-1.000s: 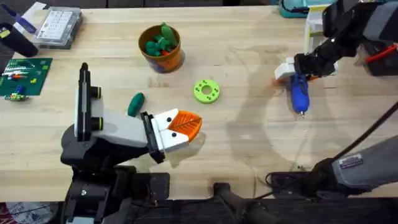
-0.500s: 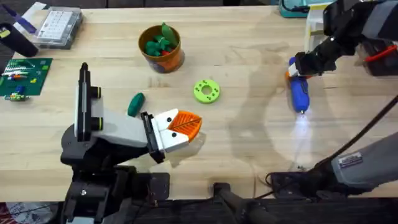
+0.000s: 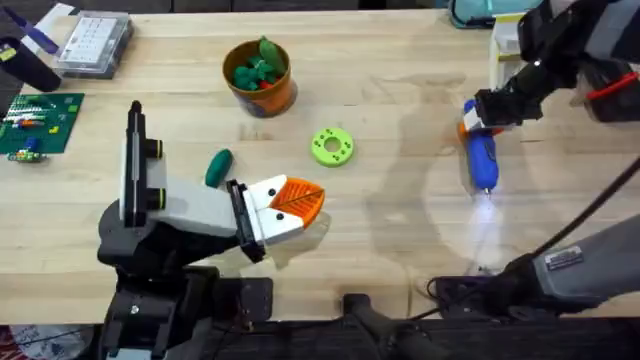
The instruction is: Pick up the gripper from the table and insert it into the empty holder that is missing its gripper. Then pick up a screw, insert it into the mounting hole, and use the screwdriver to tighten it. Finally, clean up the table by picking up the vegetable and placing it into the bucket.
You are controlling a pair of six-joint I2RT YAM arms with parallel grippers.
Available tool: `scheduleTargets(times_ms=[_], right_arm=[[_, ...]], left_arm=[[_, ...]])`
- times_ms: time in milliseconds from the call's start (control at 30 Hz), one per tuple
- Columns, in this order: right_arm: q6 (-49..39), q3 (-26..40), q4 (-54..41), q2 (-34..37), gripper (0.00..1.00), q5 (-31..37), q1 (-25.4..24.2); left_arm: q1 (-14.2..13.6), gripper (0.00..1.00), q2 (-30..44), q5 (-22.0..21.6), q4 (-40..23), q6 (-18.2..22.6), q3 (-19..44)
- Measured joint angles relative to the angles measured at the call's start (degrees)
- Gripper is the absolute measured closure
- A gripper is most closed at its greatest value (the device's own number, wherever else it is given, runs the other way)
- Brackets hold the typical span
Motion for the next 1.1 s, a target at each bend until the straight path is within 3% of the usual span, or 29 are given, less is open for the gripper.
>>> scheduleTargets(times_ms=[567, 933, 1100], right_arm=[[-0.02, 5.14, -5.97, -24.80, 0.973, -0.77, 0.02], [-1.22, 15.46, -9.82, -35.43, 0.973, -1.67, 0.02], [-1.38, 21.01, -11.86, -36.83, 0.973, -5.98, 0.02]], left_arm=[[0.00, 0.997, 0.00, 0.00, 0.00, 0.00, 0.00], [0.00, 0.997, 0.02, 0.00, 0.00, 0.00, 0.00], [0.00, 0.997, 0.02, 0.00, 0.00, 0.00, 0.00]])
